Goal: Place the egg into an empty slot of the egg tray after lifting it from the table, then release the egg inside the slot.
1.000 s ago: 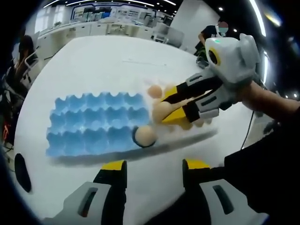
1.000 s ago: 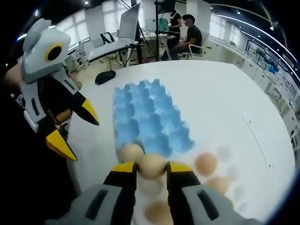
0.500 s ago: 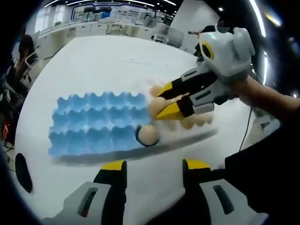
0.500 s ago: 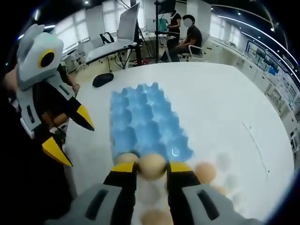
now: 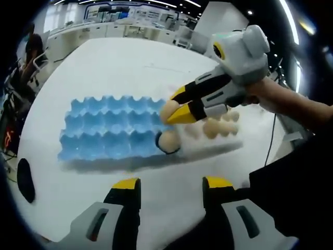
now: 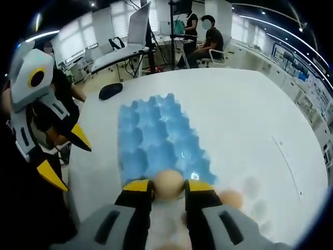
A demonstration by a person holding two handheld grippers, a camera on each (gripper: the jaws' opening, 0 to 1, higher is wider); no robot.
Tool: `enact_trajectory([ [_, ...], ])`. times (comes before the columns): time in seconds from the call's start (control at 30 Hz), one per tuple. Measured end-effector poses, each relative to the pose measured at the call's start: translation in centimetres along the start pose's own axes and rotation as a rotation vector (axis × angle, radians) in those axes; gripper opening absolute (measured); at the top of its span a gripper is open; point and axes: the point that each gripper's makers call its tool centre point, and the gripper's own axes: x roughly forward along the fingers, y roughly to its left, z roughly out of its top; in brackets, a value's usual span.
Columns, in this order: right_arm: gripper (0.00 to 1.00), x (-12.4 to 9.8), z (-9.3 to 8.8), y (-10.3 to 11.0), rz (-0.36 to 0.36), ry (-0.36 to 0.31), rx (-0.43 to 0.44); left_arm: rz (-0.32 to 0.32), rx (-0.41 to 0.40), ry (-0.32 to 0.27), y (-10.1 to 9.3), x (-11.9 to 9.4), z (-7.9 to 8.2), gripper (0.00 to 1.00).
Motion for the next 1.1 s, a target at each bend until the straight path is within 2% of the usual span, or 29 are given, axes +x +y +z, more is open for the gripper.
enact_trajectory([
  [0.47,0.25,1.2,-0.5,-0.3,-0.001,0.035,-0.021,0.015,-0.019,-0.008,0.5,-0.4,-0.4,0.48],
  [0.77,0.25,1.4,-0.8,-0.3,0.001,0.049,-0.029,-0.004,-0.007,-0.001,-0.5,0.2,-0.4,0.48],
  [1.1,0.25,1.9,-1.3,-0.4,0.001,0.062,-0.030,0.010,-0.010,-0.008,-0.3,-0.3,-0.5,0.48],
])
